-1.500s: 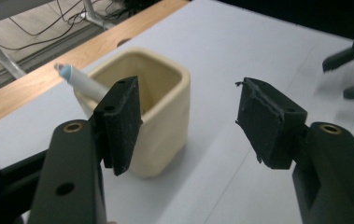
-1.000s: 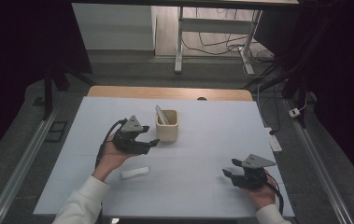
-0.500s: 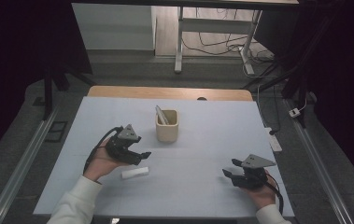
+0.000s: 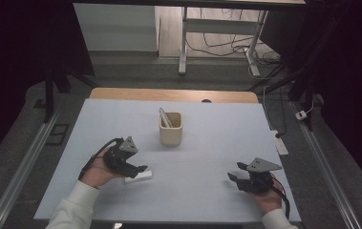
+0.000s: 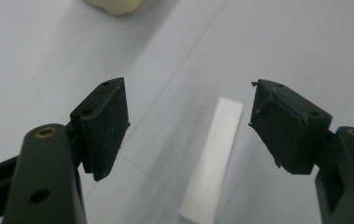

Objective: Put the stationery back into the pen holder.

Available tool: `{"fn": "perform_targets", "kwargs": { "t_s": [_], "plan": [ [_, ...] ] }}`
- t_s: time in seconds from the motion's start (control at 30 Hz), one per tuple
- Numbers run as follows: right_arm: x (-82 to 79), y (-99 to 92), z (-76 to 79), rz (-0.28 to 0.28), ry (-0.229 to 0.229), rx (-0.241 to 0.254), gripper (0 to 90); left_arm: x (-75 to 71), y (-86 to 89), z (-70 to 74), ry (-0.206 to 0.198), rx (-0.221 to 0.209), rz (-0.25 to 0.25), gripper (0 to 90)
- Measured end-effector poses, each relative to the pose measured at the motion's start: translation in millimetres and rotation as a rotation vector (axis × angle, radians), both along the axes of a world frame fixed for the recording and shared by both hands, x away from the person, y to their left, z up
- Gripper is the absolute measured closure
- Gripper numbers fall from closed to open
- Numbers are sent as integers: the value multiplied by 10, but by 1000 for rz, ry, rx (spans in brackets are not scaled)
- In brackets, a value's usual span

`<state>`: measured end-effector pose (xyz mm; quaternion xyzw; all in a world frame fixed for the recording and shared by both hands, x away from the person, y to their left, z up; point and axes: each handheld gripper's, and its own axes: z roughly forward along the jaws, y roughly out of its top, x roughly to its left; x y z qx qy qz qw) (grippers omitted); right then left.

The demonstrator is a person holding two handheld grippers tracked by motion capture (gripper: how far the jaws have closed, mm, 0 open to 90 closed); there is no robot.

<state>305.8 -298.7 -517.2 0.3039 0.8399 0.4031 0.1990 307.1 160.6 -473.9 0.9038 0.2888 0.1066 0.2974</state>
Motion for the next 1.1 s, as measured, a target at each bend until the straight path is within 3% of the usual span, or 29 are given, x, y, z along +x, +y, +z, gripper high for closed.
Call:
{"fn": "perform_targets", "kwargs": {
  "t_s": [0.17, 0.63, 0.9, 1.1],
  "plan": [
    [1, 5, -5, 0, 0, -4, 410, -27, 48, -68, 43, 26, -17, 304],
    [0, 4, -5, -1, -4, -1, 411, -51, 21, -236, 97, 131, -67, 315],
    [2, 5, -6, 1, -1, -5, 410, -48, 14, -315, 137, 159, -106, 407],
    [0, 8, -8, 1, 0, -3, 410, -50, -5, -363, 147, 212, -126, 444]
  ]
}}
